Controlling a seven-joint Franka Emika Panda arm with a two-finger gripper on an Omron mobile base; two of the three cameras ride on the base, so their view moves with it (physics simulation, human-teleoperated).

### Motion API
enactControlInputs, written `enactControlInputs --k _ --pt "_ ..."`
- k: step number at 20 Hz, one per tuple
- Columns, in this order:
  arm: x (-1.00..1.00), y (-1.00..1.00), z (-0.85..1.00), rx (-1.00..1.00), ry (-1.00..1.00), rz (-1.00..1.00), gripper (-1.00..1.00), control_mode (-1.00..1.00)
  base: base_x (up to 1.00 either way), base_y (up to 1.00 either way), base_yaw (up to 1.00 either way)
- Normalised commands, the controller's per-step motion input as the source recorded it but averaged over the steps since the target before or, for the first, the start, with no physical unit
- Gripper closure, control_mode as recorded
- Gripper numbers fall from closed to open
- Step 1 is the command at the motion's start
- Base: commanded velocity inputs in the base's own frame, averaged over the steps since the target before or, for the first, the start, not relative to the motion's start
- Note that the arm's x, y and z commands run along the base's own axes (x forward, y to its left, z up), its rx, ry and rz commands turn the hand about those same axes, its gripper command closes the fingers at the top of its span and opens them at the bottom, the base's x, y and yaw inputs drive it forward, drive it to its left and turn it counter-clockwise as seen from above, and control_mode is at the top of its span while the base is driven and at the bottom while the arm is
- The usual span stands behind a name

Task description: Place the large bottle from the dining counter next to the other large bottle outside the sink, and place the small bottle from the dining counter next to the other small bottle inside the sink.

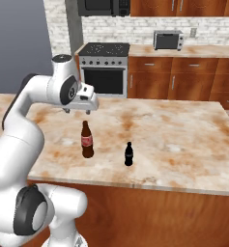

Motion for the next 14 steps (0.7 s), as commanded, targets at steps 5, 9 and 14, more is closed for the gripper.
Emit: enactControlInputs --k 5,9,14 --pt "0.05 0.03 0.00 -0.01 0.05 0.00 -1.00 -1.00 0.00 0.00 0.00" --pt "0.11 0.07 0.00 -0.05 0.00 0.00 -1.00 -1.00 0.00 0.00 0.00" --pt "0.32 0.02 -0.11 -0.02 0.00 0.00 -1.00 -1.00 0.00 0.00 0.00"
